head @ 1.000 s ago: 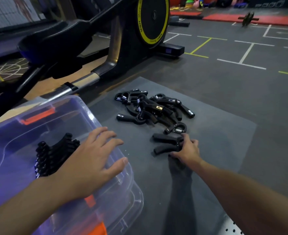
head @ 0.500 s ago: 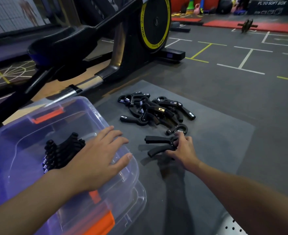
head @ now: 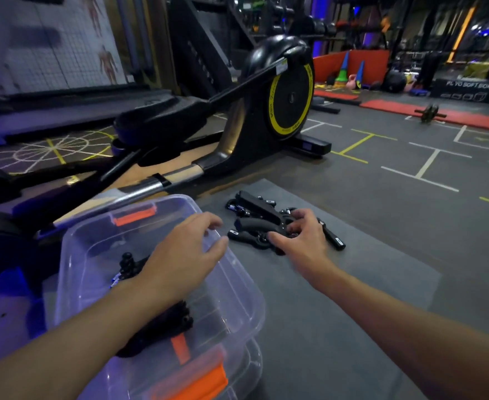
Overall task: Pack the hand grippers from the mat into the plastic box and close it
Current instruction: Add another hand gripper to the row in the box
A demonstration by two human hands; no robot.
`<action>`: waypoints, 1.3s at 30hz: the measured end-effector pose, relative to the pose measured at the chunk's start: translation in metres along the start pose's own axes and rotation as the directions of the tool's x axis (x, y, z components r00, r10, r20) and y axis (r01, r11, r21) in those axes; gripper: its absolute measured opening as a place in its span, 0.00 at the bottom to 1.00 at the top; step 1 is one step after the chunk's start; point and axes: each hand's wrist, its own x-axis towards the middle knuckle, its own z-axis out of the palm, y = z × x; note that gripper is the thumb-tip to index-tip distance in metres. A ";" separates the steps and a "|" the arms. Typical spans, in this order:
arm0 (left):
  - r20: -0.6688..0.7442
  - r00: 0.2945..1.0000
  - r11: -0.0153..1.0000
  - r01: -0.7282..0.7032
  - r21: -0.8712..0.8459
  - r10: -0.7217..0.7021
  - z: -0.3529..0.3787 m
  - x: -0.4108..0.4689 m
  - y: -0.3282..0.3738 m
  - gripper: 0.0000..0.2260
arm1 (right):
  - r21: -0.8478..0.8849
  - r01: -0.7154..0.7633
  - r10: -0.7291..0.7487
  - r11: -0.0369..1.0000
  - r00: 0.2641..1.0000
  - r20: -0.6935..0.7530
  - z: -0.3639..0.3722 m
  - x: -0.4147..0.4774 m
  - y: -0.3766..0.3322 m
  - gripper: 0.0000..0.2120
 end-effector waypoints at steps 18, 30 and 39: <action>-0.291 0.920 0.889 0.112 -0.445 -0.262 -0.075 -0.035 0.000 0.06 | 0.035 0.018 -0.034 0.999 0.848 0.529 0.037 -0.075 -0.129 0.17; -0.185 0.982 0.996 0.022 -0.092 -0.039 -0.093 -0.057 -0.032 0.11 | -0.025 0.340 -0.266 0.940 0.779 0.568 0.047 -0.067 -0.146 0.19; -0.169 0.986 0.997 -0.009 -0.082 -0.005 -0.094 -0.060 -0.033 0.12 | -0.037 0.388 -0.297 0.921 0.760 0.578 0.052 -0.066 -0.143 0.12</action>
